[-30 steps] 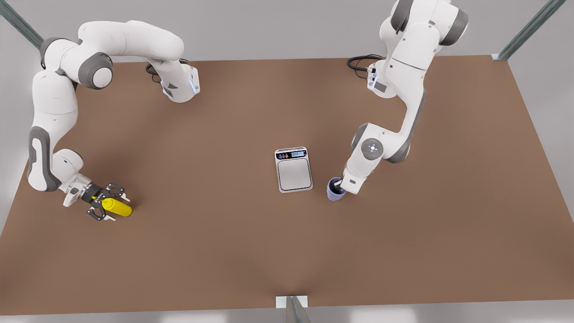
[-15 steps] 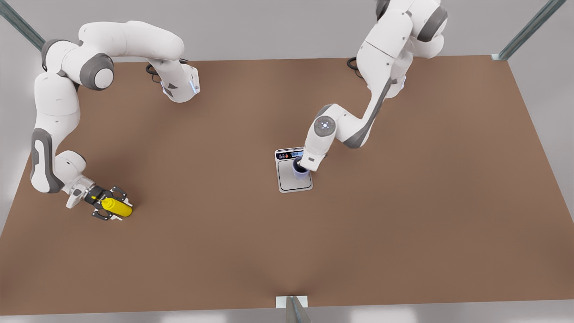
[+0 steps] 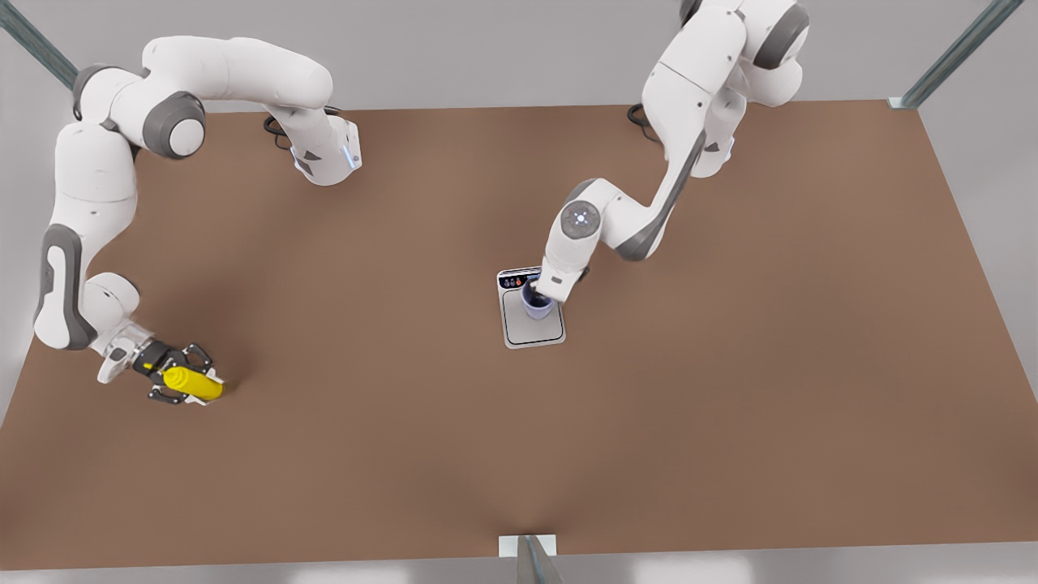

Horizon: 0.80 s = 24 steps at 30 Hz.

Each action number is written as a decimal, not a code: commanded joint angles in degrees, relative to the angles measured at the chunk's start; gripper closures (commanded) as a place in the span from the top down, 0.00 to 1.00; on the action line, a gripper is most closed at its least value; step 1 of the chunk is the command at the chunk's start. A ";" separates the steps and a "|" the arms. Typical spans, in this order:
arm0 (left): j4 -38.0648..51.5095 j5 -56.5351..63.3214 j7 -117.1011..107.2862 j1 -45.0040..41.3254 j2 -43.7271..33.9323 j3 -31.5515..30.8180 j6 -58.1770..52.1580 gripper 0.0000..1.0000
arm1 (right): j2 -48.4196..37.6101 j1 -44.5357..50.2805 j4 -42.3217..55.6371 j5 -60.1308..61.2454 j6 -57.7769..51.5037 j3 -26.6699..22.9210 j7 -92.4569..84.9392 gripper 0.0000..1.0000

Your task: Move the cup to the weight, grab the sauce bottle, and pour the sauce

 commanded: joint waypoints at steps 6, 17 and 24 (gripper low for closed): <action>5.36 -0.04 1.71 0.24 -5.04 2.52 -13.81 0.89 | -7.38 21.32 0.01 -3.06 1.69 -15.36 16.18 0.54; 16.60 2.07 63.42 35.83 -18.93 11.05 -42.29 1.00 | -13.27 50.33 -0.96 -10.86 23.92 -22.67 43.94 0.54; 21.62 1.98 64.20 35.57 -14.45 9.81 -42.11 1.00 | -17.84 39.82 2.92 -79.29 27.44 7.60 86.11 0.54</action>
